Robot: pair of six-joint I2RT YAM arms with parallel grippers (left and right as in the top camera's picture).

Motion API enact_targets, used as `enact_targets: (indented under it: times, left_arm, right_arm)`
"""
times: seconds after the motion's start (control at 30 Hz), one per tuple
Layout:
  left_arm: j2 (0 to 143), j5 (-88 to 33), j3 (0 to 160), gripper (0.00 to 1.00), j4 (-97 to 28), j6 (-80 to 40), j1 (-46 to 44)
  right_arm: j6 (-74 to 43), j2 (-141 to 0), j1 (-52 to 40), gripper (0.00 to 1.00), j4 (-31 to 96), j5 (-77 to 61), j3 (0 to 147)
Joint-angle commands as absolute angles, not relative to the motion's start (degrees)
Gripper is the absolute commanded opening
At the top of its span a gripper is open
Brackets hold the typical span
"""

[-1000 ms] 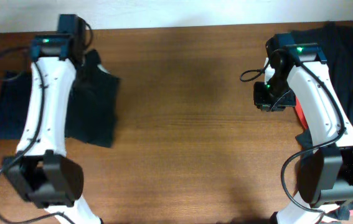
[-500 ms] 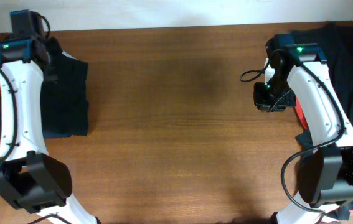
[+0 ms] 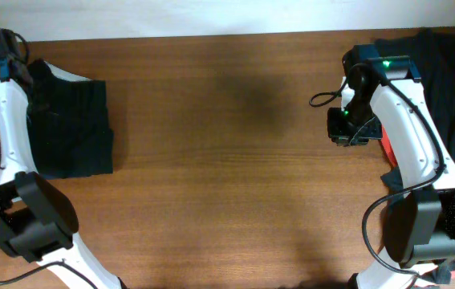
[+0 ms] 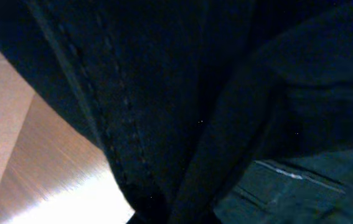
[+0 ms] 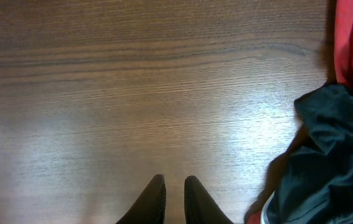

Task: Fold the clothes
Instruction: 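Open the left gripper and lift it off the stacked shorts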

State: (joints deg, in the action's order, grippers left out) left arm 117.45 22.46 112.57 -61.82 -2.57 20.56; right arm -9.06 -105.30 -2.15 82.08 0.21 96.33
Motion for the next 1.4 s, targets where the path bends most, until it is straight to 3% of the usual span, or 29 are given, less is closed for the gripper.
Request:
enact_targets:
  times: [0.0, 0.03, 0.07, 0.1, 0.17, 0.2, 0.4, 0.6, 0.77, 0.93, 0.97, 1.0, 1.2, 1.37]
  left_arm:
    - [118.76, 23.07, 113.49, 0.0, -60.34, -2.13, 23.2]
    - [119.09, 23.09, 113.49, 0.01, -60.12, -2.13, 23.79]
    - [119.52, 23.07, 113.49, 0.1, -60.07, -2.13, 24.45]
    - [119.81, 23.09, 113.49, 0.29, -60.07, -2.13, 24.77]
    - [120.42, 23.09, 113.49, 0.79, -60.01, -2.15, 25.76]
    - [120.73, 23.11, 113.49, 0.99, -60.01, -2.42, 26.22]
    - [121.03, 22.59, 113.51, 0.99, -60.31, -5.37, 27.92]
    - [121.03, 8.14, 113.49, 0.99, -60.88, -3.92, 25.23]
    - [121.03, -1.69, 113.49, 0.99, -62.33, 0.21, 16.21]
    - [121.03, -2.39, 113.49, 0.99, -69.84, 1.8, 2.24]
    - [121.03, -2.15, 113.49, 0.99, -73.1, 1.78, -0.14]
    - [121.03, -2.2, 113.49, 0.99, -76.95, 1.32, -2.11]
    - [121.01, -5.63, 113.49, 0.99, -93.23, -2.35, -6.48]
    - [119.46, -6.9, 111.74, 0.99, -96.75, -2.33, -6.79]
  right_arm:
    - [-9.54, -104.07, -1.85, 0.16, 82.28, 1.08, 97.41]
    - [-9.54, -104.07, -1.85, 0.16, 82.26, 1.08, 97.41]
    - [-9.54, -104.07, -1.85, 0.16, 82.26, 1.08, 97.41]
    - [-9.54, -104.07, -1.85, 0.16, 82.26, 1.08, 97.41]
    - [-9.54, -104.07, -1.85, 0.16, 82.28, 1.1, 97.41]
    - [-9.54, -104.07, -1.85, 0.16, 82.28, 1.1, 97.41]
    - [-9.54, -104.07, -1.85, 0.16, 82.13, 1.1, 97.41]
    - [-9.52, -104.18, -1.85, 0.17, 81.23, 0.8, 97.41]
    - [-8.1, -104.4, -1.85, 0.41, 76.79, -9.28, 97.41]
    - [0.19, -104.55, -1.78, 0.78, 73.93, -15.66, 97.41]
    - [0.47, -104.55, -1.65, 0.92, 74.46, -15.66, 97.41]
    - [0.47, -104.55, -1.37, 0.99, 75.64, -15.66, 97.41]
    - [0.78, -104.55, 1.19, 0.99, 85.56, -15.64, 97.41]
    - [1.74, -101.86, 2.28, 0.99, 87.64, -15.2, 95.55]
